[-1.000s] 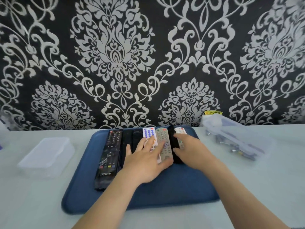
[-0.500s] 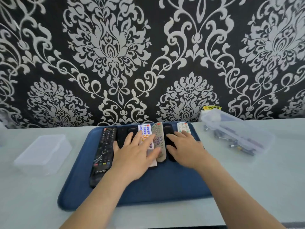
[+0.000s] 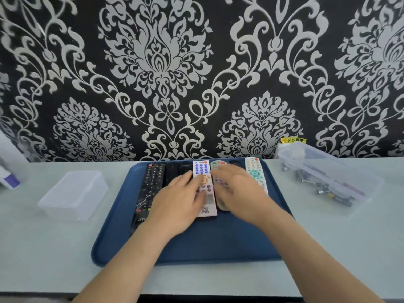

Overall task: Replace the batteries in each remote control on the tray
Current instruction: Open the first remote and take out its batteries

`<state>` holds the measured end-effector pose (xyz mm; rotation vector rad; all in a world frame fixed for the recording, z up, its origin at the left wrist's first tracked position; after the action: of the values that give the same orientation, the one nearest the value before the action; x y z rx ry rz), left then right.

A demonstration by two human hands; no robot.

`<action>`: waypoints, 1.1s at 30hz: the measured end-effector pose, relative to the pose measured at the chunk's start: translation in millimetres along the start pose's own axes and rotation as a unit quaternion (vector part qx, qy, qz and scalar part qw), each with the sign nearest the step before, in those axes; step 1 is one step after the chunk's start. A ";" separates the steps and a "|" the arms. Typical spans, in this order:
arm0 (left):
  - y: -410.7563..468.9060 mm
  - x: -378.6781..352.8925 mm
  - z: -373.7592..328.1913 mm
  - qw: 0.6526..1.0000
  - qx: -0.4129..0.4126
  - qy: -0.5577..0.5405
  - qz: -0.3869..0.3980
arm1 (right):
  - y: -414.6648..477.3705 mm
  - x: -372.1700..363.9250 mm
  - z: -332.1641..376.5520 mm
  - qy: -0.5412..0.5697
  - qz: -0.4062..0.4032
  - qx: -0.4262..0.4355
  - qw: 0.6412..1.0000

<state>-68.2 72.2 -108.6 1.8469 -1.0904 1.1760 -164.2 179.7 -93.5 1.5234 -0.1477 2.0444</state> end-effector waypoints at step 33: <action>1.5 4.3 5.7 0.989 0.034 -0.135 -0.042 | -3.2 -11.5 33.3 -0.069 0.106 -0.064 0.990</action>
<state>-66.6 65.4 -106.5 2.1296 -1.1174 0.9437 -132.4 164.1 -93.3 1.6266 -0.5046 2.0451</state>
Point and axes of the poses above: each hand's wrist, its own y-axis towards the middle knuckle, its own x-axis out of the back of the hand, z = x × y, the point moved 5 cm from there along y, towards the middle knuckle, and after that the axes turned 10 degrees about -y, right-handed, at the moved point
